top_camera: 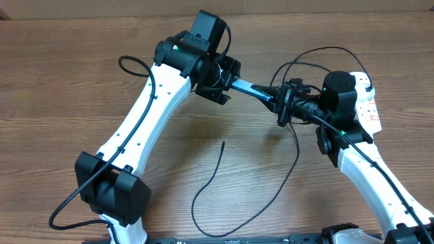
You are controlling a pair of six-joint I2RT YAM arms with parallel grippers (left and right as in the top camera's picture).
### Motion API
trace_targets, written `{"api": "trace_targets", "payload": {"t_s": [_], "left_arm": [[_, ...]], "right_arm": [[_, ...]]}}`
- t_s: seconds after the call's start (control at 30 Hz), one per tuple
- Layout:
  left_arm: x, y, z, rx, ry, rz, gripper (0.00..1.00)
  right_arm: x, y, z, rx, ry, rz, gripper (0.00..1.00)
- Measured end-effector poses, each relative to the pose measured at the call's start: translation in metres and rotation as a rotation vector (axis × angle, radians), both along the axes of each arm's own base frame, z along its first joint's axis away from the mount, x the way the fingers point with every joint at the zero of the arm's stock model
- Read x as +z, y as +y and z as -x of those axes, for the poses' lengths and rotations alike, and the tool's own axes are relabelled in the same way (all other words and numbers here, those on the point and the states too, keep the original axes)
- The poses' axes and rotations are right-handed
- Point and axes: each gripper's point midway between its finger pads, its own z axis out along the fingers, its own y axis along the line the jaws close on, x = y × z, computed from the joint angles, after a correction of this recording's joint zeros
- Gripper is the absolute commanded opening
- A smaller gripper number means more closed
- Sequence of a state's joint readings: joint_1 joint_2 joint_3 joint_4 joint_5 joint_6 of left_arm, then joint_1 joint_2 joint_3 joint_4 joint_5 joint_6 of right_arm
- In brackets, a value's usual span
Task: Plug charger to phone and switch on socket
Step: 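Hold the phone between both grippers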
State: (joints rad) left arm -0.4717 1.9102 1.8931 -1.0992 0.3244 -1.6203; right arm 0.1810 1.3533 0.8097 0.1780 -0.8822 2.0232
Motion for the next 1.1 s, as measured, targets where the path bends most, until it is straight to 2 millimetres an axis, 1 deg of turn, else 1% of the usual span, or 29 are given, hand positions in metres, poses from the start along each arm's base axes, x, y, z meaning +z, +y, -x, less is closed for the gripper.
{"api": "trace_targets", "payload": {"t_s": [0.43, 0.63, 1.1], "left_arm": [[-0.0007, 0.0019, -0.0013, 0.006, -0.006, -0.012, 0.59], [-0.0006, 0.0017, -0.0015, 0.006, -0.007, -0.011, 0.47], [-0.0005, 0.0028, -0.0032, 0.011, -0.014, -0.017, 0.36]], "right_arm": [[0.0005, 0.0009, -0.0005, -0.003, -0.005, 0.001, 0.04], [0.0009, 0.0012, -0.0005, -0.002, -0.008, 0.001, 0.04], [-0.0012, 0.0057, 0.0021, 0.013, 0.0, 0.001, 0.04]]}}
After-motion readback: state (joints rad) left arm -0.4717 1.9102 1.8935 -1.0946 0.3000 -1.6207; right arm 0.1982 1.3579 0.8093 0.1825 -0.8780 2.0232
